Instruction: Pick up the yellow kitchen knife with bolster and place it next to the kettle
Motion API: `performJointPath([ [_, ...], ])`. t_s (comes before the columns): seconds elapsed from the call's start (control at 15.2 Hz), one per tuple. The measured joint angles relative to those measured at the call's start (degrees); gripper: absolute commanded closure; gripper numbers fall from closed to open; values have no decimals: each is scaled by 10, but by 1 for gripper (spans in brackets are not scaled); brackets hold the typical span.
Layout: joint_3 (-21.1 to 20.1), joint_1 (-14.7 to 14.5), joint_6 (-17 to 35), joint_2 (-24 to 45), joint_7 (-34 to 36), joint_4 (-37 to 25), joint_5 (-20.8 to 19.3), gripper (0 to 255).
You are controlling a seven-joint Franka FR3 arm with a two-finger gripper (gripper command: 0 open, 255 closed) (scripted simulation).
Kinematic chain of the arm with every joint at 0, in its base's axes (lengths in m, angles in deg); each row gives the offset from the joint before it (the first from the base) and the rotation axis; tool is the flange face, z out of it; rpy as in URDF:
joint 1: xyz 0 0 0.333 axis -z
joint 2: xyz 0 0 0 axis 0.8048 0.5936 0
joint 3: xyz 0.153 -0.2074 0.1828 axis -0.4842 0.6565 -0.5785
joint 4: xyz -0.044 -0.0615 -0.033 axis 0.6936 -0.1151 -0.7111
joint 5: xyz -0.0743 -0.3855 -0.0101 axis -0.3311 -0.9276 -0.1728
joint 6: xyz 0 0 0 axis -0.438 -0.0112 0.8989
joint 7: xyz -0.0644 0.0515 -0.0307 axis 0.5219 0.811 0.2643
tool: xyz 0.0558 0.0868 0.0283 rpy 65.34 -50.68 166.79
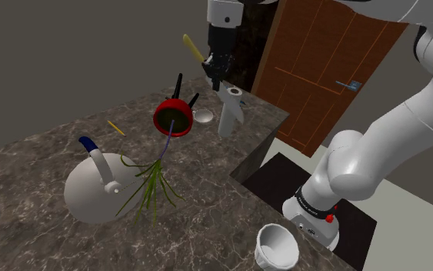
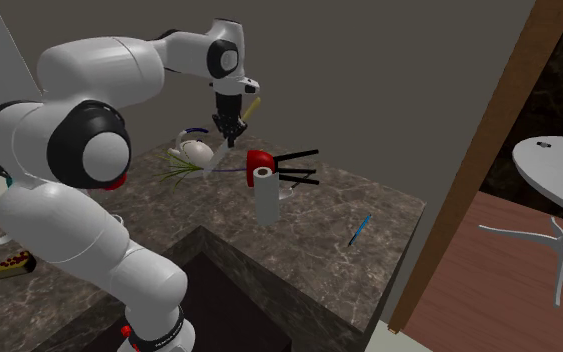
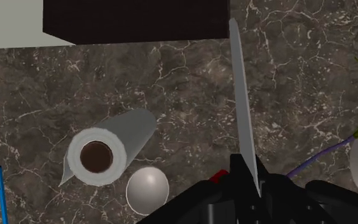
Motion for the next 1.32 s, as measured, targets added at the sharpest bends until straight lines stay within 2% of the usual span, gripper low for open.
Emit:
performJointPath([
  [0.66,-91,-55,12,-10,137,10,39,255],
  [1.32,-103,-61,82,-12,145,81,45,255],
])
